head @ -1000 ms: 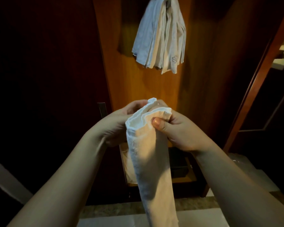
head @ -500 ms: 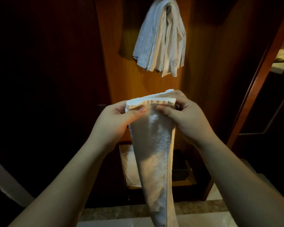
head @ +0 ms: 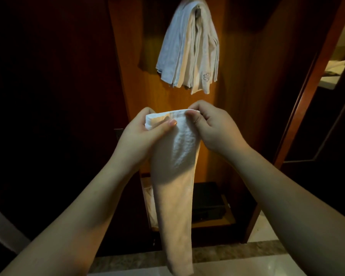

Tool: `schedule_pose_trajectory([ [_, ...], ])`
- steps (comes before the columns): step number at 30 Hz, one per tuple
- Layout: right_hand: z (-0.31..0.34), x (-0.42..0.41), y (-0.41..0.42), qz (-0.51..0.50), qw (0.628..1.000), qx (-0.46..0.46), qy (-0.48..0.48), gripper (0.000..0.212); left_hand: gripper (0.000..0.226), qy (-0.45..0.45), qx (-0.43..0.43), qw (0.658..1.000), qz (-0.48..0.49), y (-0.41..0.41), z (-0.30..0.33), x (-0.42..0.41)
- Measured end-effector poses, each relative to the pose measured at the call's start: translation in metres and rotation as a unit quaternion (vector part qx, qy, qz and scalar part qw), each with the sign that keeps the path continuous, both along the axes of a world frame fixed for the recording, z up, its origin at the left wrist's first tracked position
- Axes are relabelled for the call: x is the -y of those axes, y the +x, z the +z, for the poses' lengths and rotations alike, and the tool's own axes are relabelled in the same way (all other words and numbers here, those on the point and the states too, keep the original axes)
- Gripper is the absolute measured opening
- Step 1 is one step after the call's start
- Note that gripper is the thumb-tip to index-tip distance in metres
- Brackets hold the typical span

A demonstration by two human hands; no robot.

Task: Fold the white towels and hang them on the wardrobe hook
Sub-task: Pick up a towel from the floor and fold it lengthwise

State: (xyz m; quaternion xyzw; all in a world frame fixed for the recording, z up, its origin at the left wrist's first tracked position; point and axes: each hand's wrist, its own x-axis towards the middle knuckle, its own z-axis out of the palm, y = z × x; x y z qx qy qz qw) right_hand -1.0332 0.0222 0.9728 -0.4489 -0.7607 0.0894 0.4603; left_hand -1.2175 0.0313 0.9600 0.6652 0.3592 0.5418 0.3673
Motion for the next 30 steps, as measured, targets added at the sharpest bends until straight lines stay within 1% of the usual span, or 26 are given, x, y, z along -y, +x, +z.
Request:
schedule_pose_trajectory([
  [2,0.003,-0.004,-0.003,-0.010,0.999,0.032,0.018,0.015,0.041,-0.022,0.031,0.999,-0.023,-0.001,-0.001,-0.002],
  [3,0.005,-0.006,-0.004,-0.015,0.999,0.043,0.026,0.016,0.043,-0.042,0.051,0.996,-0.053,-0.001,-0.002,-0.004],
  [5,0.008,-0.010,-0.006,-0.024,0.998,0.054,0.036,0.018,0.035,-0.086,0.075,0.986,-0.125,0.000,-0.007,-0.004],
  [6,0.009,-0.012,-0.007,-0.027,0.998,0.056,0.032,0.018,0.029,-0.110,0.078,0.982,-0.135,0.000,-0.010,-0.004],
  [8,0.007,-0.016,-0.006,-0.030,0.998,0.047,0.020,0.016,0.027,-0.148,0.091,0.980,-0.100,0.002,-0.014,-0.005],
  [9,0.005,-0.020,-0.004,-0.029,0.999,0.018,0.012,0.015,0.029,-0.153,0.092,0.981,-0.079,0.002,-0.014,-0.008],
  [10,0.001,-0.024,-0.002,-0.021,0.999,-0.040,-0.005,0.015,0.031,-0.154,0.091,0.982,-0.061,0.003,-0.015,-0.010],
  [11,-0.005,-0.028,0.001,-0.002,0.992,-0.117,-0.038,0.020,0.031,-0.155,0.090,0.982,-0.051,0.005,-0.013,-0.012],
  [12,-0.013,-0.032,0.005,0.023,0.975,-0.200,-0.091,0.031,0.029,-0.159,0.095,0.982,-0.046,0.007,-0.011,-0.013],
  [13,-0.023,-0.037,0.010,0.055,0.951,-0.266,-0.151,0.045,0.025,-0.166,0.105,0.980,-0.043,0.009,-0.009,-0.015],
  [14,-0.037,-0.041,0.015,0.093,0.922,-0.309,-0.213,0.060,0.022,-0.174,0.115,0.977,-0.039,0.010,-0.007,-0.016],
  [15,-0.054,-0.046,0.020,0.125,0.895,-0.334,-0.269,0.070,0.021,-0.180,0.124,0.975,-0.032,0.012,-0.005,-0.018],
  [16,-0.068,-0.047,0.024,0.147,0.869,-0.352,-0.313,0.076,0.021,-0.181,0.127,0.975,-0.024,0.013,-0.002,-0.019],
  [18,-0.092,-0.041,0.026,0.170,0.843,-0.359,-0.362,0.078,0.020,-0.172,0.127,0.977,-0.012,0.014,0.003,-0.023],
  [20,-0.108,-0.036,0.025,0.184,0.843,-0.346,-0.368,0.075,0.013,-0.173,0.136,0.975,-0.003,0.014,0.008,-0.025],
  [21,-0.115,-0.034,0.023,0.184,0.850,-0.341,-0.358,0.072,0.010,-0.175,0.138,0.975,-0.001,0.013,0.010,-0.027],
  [24,-0.123,-0.028,0.011,0.161,0.861,-0.371,-0.309,0.056,0.010,-0.181,0.140,0.973,0.010,0.012,0.014,-0.032],
  [27,-0.133,-0.022,-0.004,0.114,0.885,-0.375,-0.250,0.036,0.011,-0.182,0.139,0.973,0.030,0.009,0.019,-0.037],
  [29,-0.134,-0.017,-0.013,0.101,0.900,-0.337,-0.256,0.033,0.012,-0.177,0.134,0.975,0.033,0.009,0.022,-0.039],
  [30,-0.133,-0.016,-0.016,0.096,0.905,-0.315,-0.269,0.038,0.011,-0.172,0.129,0.976,0.032,0.009,0.024,-0.039],
])
